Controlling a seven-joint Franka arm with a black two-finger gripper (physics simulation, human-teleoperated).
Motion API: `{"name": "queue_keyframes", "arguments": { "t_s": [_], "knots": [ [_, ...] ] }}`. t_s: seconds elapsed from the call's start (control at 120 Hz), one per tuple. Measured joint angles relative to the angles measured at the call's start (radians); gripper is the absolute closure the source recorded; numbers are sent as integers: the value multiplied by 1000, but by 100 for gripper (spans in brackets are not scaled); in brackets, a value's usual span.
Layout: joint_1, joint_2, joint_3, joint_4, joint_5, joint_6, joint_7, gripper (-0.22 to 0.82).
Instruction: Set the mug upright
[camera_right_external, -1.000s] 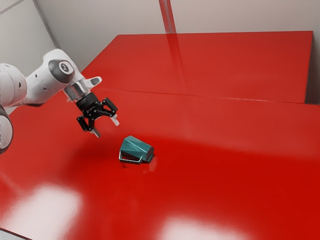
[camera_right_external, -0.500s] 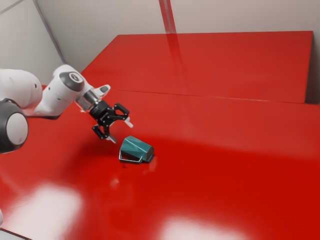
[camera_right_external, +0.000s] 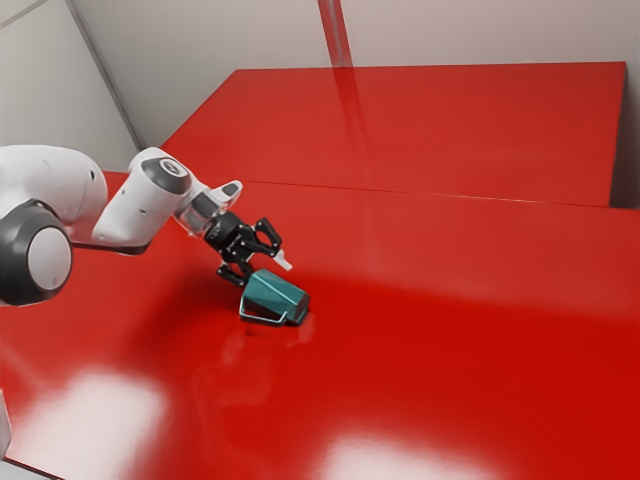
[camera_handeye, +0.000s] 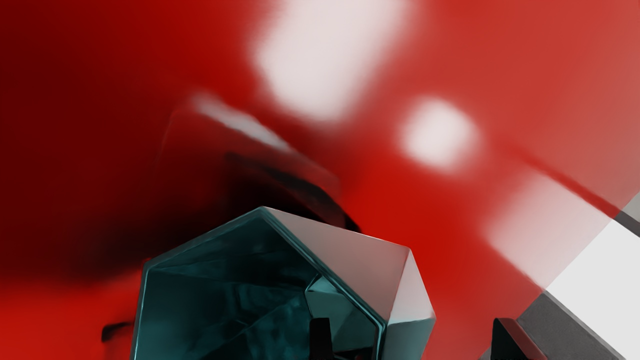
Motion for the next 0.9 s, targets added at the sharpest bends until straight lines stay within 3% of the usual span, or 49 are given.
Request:
{"name": "queue_keyframes", "arguments": {
  "t_s": [0.108, 0.258, 0.658, 0.9],
  "knots": [
    [-2, 0, -4, 3, -1, 5, -1, 56],
    [-2, -1, -20, 6, 0, 10, -4, 69],
    [-7, -24, -57, 11, 32, 24, -43, 78],
    [-54, -191, -97, -32, 281, 87, -72, 78]
  ]
}}
